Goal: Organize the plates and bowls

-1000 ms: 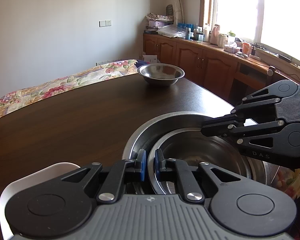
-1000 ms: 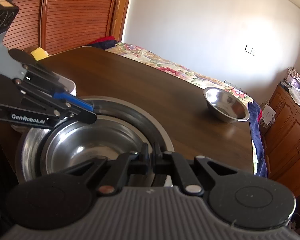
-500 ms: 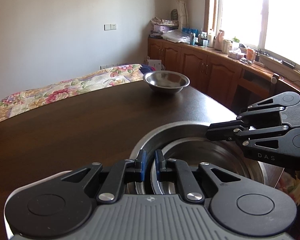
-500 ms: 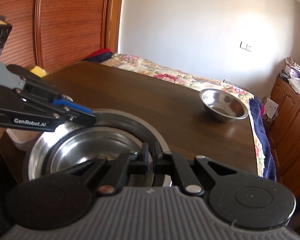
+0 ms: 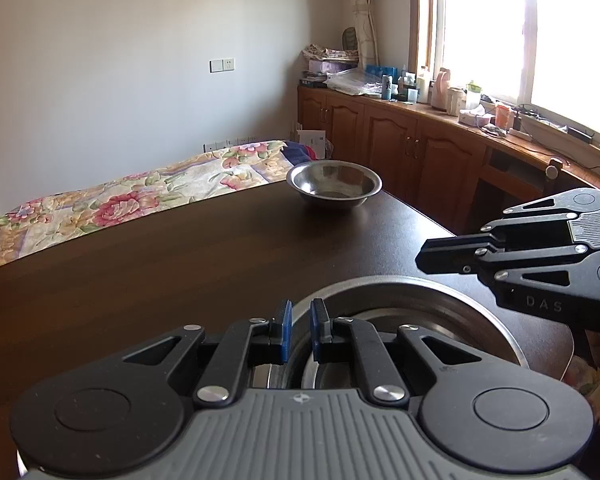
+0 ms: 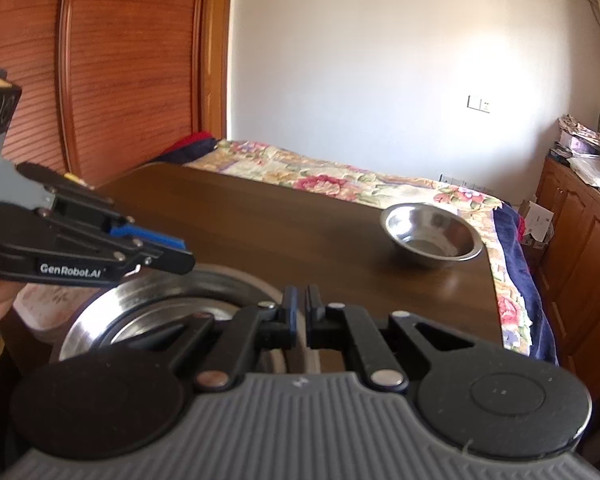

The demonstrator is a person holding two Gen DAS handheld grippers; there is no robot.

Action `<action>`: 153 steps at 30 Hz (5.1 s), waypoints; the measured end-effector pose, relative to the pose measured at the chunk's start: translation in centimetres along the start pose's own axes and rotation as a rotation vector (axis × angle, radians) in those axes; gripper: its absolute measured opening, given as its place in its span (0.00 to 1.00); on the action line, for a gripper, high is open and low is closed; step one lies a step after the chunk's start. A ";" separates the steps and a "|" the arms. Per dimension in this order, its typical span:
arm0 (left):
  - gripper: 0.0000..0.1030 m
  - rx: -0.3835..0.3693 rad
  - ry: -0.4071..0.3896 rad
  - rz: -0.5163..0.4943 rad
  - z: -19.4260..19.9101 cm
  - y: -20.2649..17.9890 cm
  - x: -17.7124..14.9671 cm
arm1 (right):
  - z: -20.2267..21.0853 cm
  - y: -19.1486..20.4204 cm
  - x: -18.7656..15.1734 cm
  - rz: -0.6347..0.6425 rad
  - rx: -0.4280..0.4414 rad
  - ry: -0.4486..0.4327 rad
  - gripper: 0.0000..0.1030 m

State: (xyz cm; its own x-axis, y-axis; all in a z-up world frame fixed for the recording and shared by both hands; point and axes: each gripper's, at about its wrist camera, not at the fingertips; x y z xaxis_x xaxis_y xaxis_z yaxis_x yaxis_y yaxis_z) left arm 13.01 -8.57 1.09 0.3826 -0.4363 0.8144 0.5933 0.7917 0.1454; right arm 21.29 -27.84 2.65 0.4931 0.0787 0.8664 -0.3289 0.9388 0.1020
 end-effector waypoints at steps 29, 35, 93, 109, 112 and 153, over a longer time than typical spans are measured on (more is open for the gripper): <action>0.65 0.019 0.025 -0.056 -12.1 1.7 10.1 | -8.3 -13.9 2.4 -0.210 -0.093 -0.088 0.42; 0.50 -0.022 0.061 -0.071 -16.1 1.6 11.3 | -9.4 -15.3 2.6 -0.248 -0.079 -0.074 0.42; 0.14 -0.058 0.013 0.048 -10.0 3.0 14.2 | -4.4 -12.4 5.7 -0.329 0.016 -0.112 0.15; 0.14 -0.038 -0.023 0.044 -3.1 1.7 10.1 | -1.2 -8.7 3.3 -0.308 0.036 -0.138 0.14; 0.14 -0.034 -0.027 0.043 -2.0 1.2 8.9 | -0.6 -8.0 2.5 -0.302 0.039 -0.140 0.14; 0.14 0.028 -0.023 0.081 4.0 -2.4 -2.4 | 2.8 -1.9 -4.1 -0.222 0.063 -0.134 0.13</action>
State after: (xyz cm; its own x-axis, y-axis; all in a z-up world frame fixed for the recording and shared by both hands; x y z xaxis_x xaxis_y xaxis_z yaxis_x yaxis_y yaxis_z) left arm 7.84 -7.75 1.04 0.4123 -0.3610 0.8365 0.5412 0.8356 0.0939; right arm 17.63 -30.88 0.27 0.4489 -0.1756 0.8762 -0.2760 0.9053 0.3228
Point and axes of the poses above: each gripper's, at about its wrist camera, not at the fingertips, and z roughly against the way its jaws point, y to its left, x to its top, and after that the axes turned 10 degrees about -z, right-handed
